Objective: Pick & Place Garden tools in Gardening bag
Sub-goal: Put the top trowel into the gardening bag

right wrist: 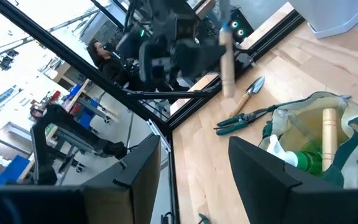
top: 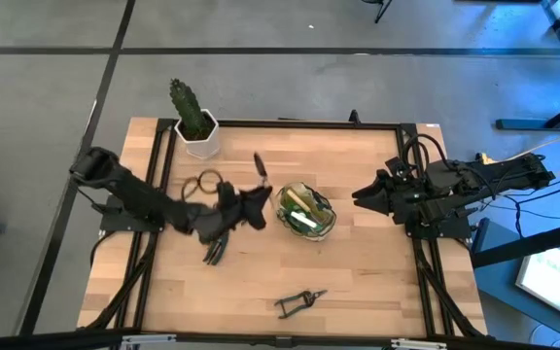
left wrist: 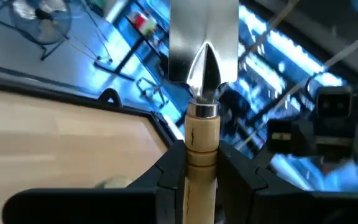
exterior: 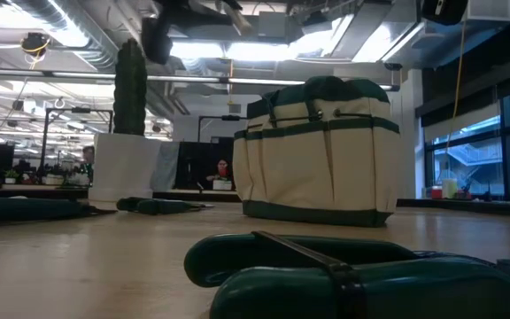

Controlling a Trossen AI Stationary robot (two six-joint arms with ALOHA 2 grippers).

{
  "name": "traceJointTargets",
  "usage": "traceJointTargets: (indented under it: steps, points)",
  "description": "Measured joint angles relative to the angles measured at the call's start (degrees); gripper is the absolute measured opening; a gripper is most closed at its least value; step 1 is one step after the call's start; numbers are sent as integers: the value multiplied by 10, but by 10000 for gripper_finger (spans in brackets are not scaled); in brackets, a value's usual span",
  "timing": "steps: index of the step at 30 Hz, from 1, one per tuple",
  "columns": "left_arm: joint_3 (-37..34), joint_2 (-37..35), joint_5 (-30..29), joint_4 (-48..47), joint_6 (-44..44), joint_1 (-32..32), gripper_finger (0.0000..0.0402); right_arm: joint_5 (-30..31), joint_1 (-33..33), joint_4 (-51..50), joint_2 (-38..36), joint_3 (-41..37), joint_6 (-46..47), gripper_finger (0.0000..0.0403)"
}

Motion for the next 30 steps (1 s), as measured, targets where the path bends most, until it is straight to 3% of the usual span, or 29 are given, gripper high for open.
traceJointTargets:
  steps: [6,17,22,27,30]
  points:
    - [51,81,-95,24,44,-72,61,-25,0,0,0,0,1,193]
    - [95,148,-109,23,110,-93,61,-6,0,32,0,0,-28,193]
    - [105,204,-228,22,136,-115,61,21,0,30,0,0,-101,193]
    - [104,283,-217,23,112,-94,61,22,0,26,0,0,-154,193]
    - [104,313,-175,42,97,-68,61,18,0,25,0,0,-193,193]
